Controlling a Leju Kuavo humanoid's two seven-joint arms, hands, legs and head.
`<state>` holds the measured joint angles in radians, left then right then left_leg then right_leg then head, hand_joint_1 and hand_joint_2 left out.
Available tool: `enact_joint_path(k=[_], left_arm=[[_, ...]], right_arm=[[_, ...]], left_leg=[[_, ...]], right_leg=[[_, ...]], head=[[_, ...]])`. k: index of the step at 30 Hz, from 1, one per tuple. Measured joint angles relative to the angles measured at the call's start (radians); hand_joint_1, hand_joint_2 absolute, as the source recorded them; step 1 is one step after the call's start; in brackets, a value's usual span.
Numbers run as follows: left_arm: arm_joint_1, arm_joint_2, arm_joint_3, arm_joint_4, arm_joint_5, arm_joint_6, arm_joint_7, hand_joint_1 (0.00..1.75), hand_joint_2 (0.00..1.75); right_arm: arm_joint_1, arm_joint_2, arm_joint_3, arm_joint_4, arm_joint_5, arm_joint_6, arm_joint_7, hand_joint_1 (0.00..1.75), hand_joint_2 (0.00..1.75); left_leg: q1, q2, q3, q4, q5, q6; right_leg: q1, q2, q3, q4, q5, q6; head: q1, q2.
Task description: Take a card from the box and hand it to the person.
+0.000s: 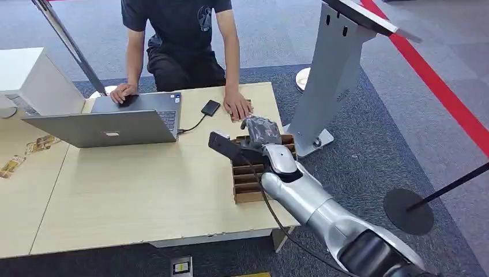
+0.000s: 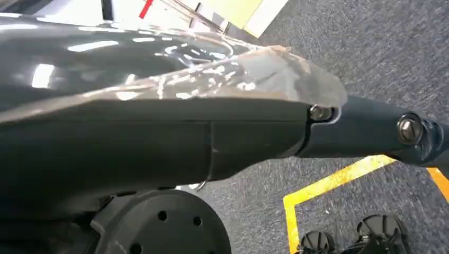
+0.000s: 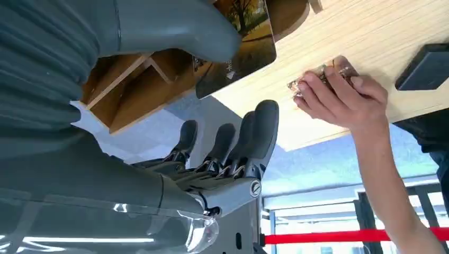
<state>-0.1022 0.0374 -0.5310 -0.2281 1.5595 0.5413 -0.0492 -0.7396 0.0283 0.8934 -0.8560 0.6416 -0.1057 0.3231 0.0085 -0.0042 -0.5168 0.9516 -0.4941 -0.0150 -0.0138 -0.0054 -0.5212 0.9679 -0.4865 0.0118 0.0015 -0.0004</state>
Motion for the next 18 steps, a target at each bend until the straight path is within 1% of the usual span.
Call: enact_joint_path(k=[1, 2, 4, 6, 7, 15, 17, 18], left_arm=[[0.000, 0.000, 0.000, 0.000, 0.000, 0.000, 0.000, 0.00, 0.00], [0.000, 0.000, 0.000, 0.000, 0.000, 0.000, 0.000, 0.00, 0.00], [0.000, 0.002, 0.000, 0.000, 0.001, -0.005, 0.000, 0.00, 0.00], [0.000, 0.002, 0.000, 0.000, 0.002, -0.009, -0.002, 0.00, 0.00], [0.000, 0.003, 0.000, 0.000, 0.002, -0.009, -0.003, 0.00, 0.00], [0.000, 0.005, 0.000, 0.000, 0.003, -0.010, -0.005, 0.00, 0.00], [0.000, 0.005, 0.000, 0.000, 0.003, -0.010, -0.005, 0.00, 0.00], [0.000, 0.005, 0.000, 0.000, 0.003, -0.010, -0.005, 0.00, 0.00]], right_arm=[[0.000, -0.001, 0.000, 0.000, 0.000, 0.000, 0.000, 0.93, 1.75], [0.000, -0.001, 0.000, 0.000, 0.000, 0.000, 0.000, 1.26, 1.75], [0.000, -0.002, 0.000, 0.000, 0.000, 0.000, 0.000, 1.27, 1.75], [0.001, -0.002, 0.000, 0.000, 0.000, 0.001, 0.000, 1.17, 1.75], [0.001, -0.002, -0.001, 0.000, 0.001, 0.001, 0.000, 1.15, 1.75], [0.001, -0.002, -0.002, 0.000, 0.005, 0.003, -0.001, 1.17, 1.75], [0.001, -0.002, -0.002, 0.000, 0.008, 0.005, -0.001, 1.22, 1.75], [0.001, -0.002, -0.002, 0.000, 0.008, 0.006, -0.001, 1.22, 1.75]], left_leg=[[0.000, 0.000, 0.000, 0.000, 0.000, 0.000], [0.000, 0.000, 0.000, 0.000, 0.000, 0.000], [0.000, 0.000, 0.000, 0.000, 0.000, 0.000], [0.000, 0.000, 0.000, 0.000, 0.000, 0.000], [0.000, 0.000, 0.000, 0.000, 0.000, 0.000], [0.000, 0.000, 0.000, 0.000, 0.000, 0.000], [0.000, 0.000, 0.000, 0.000, 0.000, 0.000], [0.000, 0.000, 0.000, 0.000, 0.000, 0.000]], right_leg=[[0.000, 0.000, 0.000, 0.000, 0.000, 0.000], [0.000, 0.000, 0.000, 0.000, 0.000, 0.000], [0.000, 0.000, 0.000, 0.000, 0.000, 0.000], [0.000, 0.000, 0.000, 0.000, 0.000, 0.000], [0.000, 0.000, 0.000, 0.000, 0.000, 0.000], [0.000, 0.000, 0.000, 0.000, 0.000, 0.000], [0.000, 0.000, 0.000, 0.000, 0.000, 0.000], [0.000, 0.000, 0.000, 0.000, 0.000, 0.000]], head=[[0.000, 0.000], [0.000, 0.000], [0.000, 0.000], [0.000, 0.000], [0.000, 0.000], [0.000, 0.000], [0.000, 0.000], [0.000, 0.000]])
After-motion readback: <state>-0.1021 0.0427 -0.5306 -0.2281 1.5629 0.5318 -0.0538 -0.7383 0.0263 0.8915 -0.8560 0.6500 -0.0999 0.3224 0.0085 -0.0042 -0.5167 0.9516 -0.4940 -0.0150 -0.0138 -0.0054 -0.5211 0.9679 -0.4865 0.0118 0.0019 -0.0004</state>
